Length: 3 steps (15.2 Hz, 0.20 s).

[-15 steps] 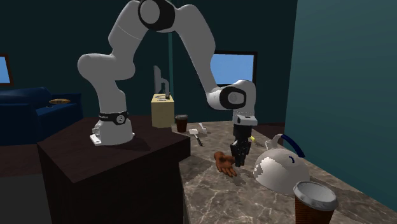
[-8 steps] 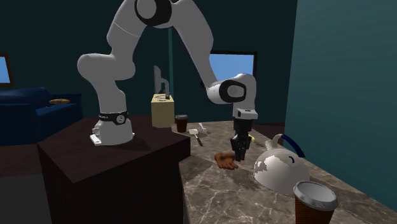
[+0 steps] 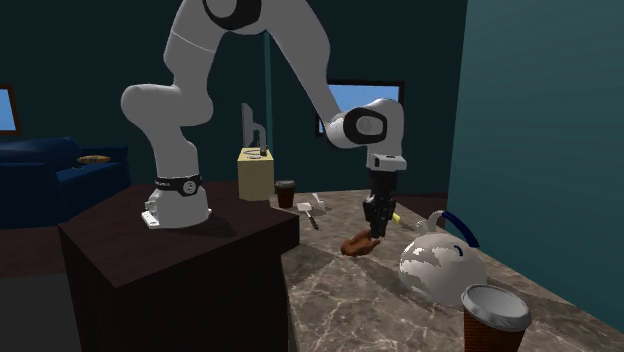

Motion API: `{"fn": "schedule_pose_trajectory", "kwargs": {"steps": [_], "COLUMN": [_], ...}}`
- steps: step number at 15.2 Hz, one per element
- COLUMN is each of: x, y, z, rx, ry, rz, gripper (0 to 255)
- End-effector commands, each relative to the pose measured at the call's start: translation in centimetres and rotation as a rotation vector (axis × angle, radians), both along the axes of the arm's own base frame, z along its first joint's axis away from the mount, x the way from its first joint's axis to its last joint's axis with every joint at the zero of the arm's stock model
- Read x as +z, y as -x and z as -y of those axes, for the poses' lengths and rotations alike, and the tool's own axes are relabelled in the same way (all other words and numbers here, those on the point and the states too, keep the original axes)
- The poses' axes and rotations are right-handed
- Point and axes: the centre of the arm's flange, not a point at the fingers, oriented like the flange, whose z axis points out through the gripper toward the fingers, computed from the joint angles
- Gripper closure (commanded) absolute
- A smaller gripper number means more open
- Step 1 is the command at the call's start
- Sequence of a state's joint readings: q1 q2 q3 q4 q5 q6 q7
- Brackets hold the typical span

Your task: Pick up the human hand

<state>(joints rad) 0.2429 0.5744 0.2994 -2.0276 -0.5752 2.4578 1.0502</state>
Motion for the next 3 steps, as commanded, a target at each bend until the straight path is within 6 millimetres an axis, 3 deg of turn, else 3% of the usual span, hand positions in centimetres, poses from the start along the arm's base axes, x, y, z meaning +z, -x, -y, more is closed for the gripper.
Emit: {"fn": "schedule_pose_trajectory", "kwargs": {"steps": [1, 3], "x": [1.08, 1.16], "y": [-0.04, -0.04], "z": [0.04, 0.04], "rx": [0.000, 0.000], "ry": [0.000, 0.000], "rz": [0.000, 0.000], "gripper": [255, 255]}}
